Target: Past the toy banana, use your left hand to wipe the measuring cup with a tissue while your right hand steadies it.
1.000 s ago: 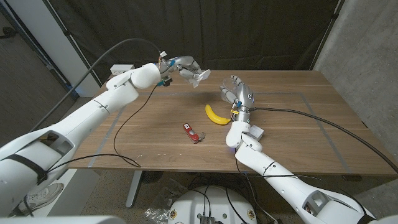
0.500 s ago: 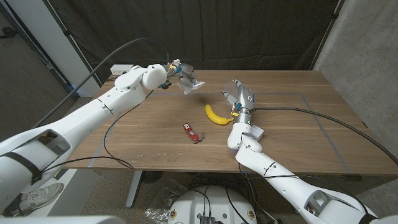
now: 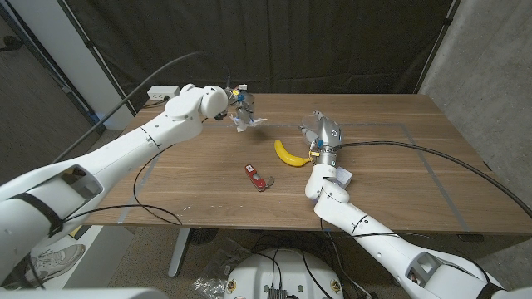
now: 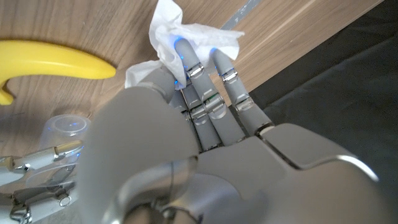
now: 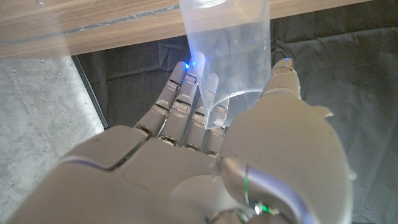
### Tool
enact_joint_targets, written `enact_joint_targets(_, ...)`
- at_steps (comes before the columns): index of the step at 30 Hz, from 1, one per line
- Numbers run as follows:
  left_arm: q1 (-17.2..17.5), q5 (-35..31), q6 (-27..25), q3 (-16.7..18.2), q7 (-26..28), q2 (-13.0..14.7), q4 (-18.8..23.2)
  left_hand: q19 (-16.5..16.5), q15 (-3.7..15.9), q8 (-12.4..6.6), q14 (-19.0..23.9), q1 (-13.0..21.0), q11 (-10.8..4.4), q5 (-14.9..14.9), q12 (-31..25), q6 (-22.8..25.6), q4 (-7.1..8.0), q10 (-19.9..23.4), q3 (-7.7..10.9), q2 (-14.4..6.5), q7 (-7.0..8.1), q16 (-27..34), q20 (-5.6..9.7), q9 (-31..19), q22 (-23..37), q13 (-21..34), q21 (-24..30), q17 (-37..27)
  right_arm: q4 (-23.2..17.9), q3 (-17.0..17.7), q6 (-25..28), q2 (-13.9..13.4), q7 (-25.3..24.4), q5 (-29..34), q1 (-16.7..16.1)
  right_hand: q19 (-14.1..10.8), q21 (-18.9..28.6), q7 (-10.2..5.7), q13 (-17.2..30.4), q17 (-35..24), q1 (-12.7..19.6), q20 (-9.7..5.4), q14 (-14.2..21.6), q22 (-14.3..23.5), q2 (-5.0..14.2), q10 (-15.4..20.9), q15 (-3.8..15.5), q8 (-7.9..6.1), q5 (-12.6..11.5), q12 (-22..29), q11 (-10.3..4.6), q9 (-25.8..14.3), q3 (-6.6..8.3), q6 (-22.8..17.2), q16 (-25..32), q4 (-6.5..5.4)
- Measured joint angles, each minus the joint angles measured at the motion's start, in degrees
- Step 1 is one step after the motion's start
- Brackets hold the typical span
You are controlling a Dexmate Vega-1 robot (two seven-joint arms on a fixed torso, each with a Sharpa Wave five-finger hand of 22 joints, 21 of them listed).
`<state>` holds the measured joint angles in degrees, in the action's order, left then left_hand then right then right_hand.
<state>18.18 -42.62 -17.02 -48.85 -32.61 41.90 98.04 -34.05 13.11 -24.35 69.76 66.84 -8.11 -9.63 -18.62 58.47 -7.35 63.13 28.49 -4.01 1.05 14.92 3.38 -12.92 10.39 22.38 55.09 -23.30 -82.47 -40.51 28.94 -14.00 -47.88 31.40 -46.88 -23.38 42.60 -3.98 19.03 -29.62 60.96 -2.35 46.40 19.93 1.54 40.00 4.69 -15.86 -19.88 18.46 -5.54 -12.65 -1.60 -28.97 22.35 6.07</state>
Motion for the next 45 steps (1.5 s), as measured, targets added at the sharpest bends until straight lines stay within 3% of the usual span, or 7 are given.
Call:
enact_joint_targets(11, -3.4, -3.2, -1.7, -3.8, -6.0, -2.1, -3.8, -0.6, 0.16, 0.42, -0.6, -0.5, -0.30, 0.0, 1.2, -0.4, 0.00, -0.3, 0.00, 0.5, 0.80, -1.6, -0.14, 0.2, 0.0, -1.2, 0.5, 1.9, 0.3, 0.1, 2.5, 0.4, 2.8, -0.4, 0.1, 0.0, 0.7, 0.00, 0.1, 0.3, 0.0, -0.02, 0.1, -0.3, 0.00, -0.2, 0.43, 0.00, 0.0, -0.4, 0.22, 0.0, -0.53, 0.0, -1.3, -0.53)
enact_joint_targets(22, -5.9, -4.9, -2.5, -6.6, -10.3, -3.8, -7.0, -0.7, 0.27, 1.54, -2.5, -0.7, -1.81, 0.0, 3.9, -2.8, 0.16, -0.4, 0.16, 0.7, 1.69, -3.5, -0.29, 0.4, -0.3, -2.8, 0.9, 5.0, -0.7, 0.2, 5.0, 0.5, 6.4, -0.6, 0.2, 3.4, 1.1, -1.04, 0.1, 2.9, 2.6, -0.09, -3.2, -1.0, 3.30, -3.5, -0.06, 0.88, 0.0, -2.1, 0.41, 0.0, -1.91, 1.3, -5.7, -1.57)
enact_joint_targets(26, -6.8, -5.4, -2.8, -7.5, -12.0, -4.4, -8.1, 2.9, -0.63, 4.21, -6.3, -3.1, -2.48, 0.0, 6.7, -8.2, 1.46, -3.2, -0.19, 1.5, 2.95, -4.1, -0.31, 0.5, -0.3, -4.2, 0.0, 7.2, -1.9, 0.1, 7.3, 0.2, 9.2, -0.6, 0.3, 6.6, 1.0, -0.94, -0.8, 5.3, 1.5, 0.02, -7.1, -1.8, 4.35, -6.9, -0.62, 2.06, 0.0, -4.0, 1.04, 0.0, -3.46, 3.9, -9.2, -2.83)
enact_joint_targets(30, -7.6, -5.5, -3.0, -8.2, -13.5, -4.9, -9.0, 6.9, -4.05, 8.73, -16.0, -7.4, -0.89, -0.3, 8.6, -15.8, 3.22, -12.2, -1.95, 3.7, 5.20, -4.8, -1.71, 0.9, -0.5, -6.4, -2.4, 9.7, -3.1, -0.2, 9.8, -0.2, 12.6, -0.5, 0.6, 9.3, 0.4, -0.29, -1.7, 7.4, -1.4, 0.12, -11.6, -3.0, 4.04, -11.0, -1.27, 3.45, 0.0, -6.0, 1.75, 0.1, -5.08, 7.2, -11.6, -4.14)
enact_joint_targets(34, -8.4, -5.5, -3.1, -8.8, -14.4, -5.3, -9.7, 13.1, -8.82, 12.87, -32.8, -10.8, 1.10, -0.8, 8.7, -24.5, 4.69, -25.3, -4.41, 6.3, 7.18, -4.8, -5.17, 1.2, -0.5, -9.0, -6.7, 11.0, -3.8, -0.5, 12.2, -0.5, 16.4, -0.5, 0.9, 11.6, -0.7, 0.61, -2.6, 8.7, -3.5, 1.16, -15.8, -4.3, 3.05, -14.8, -1.71, 4.49, 0.0, -7.0, 2.76, 0.4, -6.53, 10.6, -12.0, -4.95)
enact_joint_targets(39, -9.0, -5.7, -3.2, -9.4, -16.4, -5.5, -10.1, 19.5, -10.46, 14.20, -47.0, -14.8, 2.66, -1.6, 8.7, -36.0, 6.27, -37.3, -7.73, 7.6, 8.16, -4.8, -7.75, 1.2, -0.4, -10.4, -11.4, 11.3, -5.6, -1.0, 14.3, -1.4, 20.1, -0.4, 1.4, 14.5, -2.1, 1.48, -3.7, 10.2, -5.0, 3.64, -19.9, -6.0, 1.58, -18.7, -1.98, 5.35, 0.0, -7.5, 3.59, 0.7, -8.27, 14.6, -12.2, -5.76)
enact_joint_targets(45, -8.9, -5.5, -3.2, -9.3, -16.1, -4.8, -9.2, 24.5, -11.67, 14.20, -57.8, -23.5, 3.96, -3.4, 8.4, -51.4, 10.73, -50.9, -13.96, 9.4, 8.38, -4.5, -8.88, 1.3, -0.4, -10.7, -16.1, 11.6, -7.2, -1.2, 16.2, -2.2, 24.3, -0.5, 1.5, 17.8, -4.5, 2.90, -5.6, 12.7, -8.2, 8.03, -26.7, -8.2, -0.37, -25.3, -3.31, 5.93, -0.5, -7.5, 6.55, 1.2, -11.16, 22.2, -12.2, -7.05)
